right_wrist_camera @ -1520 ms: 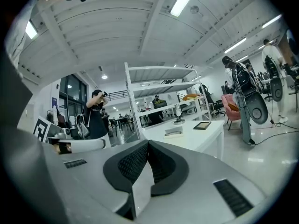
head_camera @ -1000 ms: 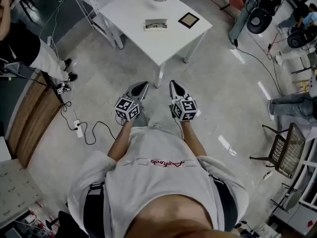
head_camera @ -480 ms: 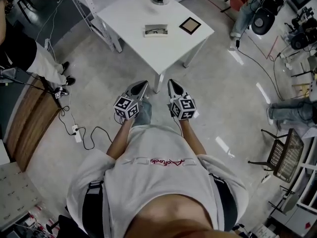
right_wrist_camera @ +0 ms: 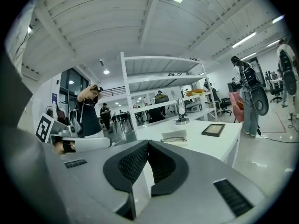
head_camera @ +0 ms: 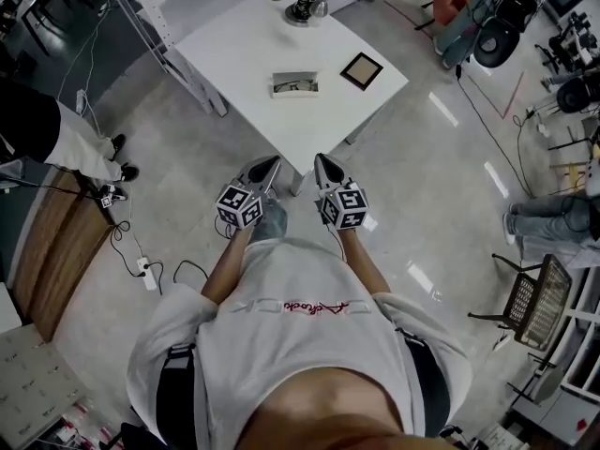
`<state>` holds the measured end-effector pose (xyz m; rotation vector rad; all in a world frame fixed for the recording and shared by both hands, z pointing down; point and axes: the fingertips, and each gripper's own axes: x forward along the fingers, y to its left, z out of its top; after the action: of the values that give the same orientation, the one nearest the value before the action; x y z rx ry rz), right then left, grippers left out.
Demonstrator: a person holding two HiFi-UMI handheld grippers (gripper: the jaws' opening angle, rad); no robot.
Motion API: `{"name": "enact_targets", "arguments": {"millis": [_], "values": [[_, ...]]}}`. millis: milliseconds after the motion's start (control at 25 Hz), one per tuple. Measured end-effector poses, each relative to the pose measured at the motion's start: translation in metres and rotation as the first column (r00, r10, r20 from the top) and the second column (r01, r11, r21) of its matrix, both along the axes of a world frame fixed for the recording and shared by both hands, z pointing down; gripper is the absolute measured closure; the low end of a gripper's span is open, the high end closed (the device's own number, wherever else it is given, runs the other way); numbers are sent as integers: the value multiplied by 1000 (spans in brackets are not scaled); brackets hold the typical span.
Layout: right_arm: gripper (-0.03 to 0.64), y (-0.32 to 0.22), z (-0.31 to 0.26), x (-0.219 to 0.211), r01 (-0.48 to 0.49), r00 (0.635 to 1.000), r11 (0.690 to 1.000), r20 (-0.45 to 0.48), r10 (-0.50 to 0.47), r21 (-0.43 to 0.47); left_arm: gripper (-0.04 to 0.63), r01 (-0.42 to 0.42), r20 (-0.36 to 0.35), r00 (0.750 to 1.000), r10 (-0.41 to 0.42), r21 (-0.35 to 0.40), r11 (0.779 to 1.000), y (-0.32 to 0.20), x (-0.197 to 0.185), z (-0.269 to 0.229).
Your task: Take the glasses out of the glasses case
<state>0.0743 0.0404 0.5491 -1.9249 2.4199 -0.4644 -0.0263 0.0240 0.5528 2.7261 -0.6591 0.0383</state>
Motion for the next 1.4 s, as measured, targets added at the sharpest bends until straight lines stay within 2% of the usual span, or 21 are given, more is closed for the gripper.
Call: {"name": "enact_targets", "arguments": {"millis": [880,1160,1400], "values": [[604,-189,-3,10,-8,1000,999,-20,7,-46,592,-24,-9,1000,24,-25,999,-195,16,-8],[604,-212,2,24,-45,999,997,-24,43,-66,592,-78,-15,997,77,-58,995,-220,35,1],[604,-206,17,35,-61,998,991,-16,59,-118,592,-100,7,995,101,-102,990,-221,47,14]]}}
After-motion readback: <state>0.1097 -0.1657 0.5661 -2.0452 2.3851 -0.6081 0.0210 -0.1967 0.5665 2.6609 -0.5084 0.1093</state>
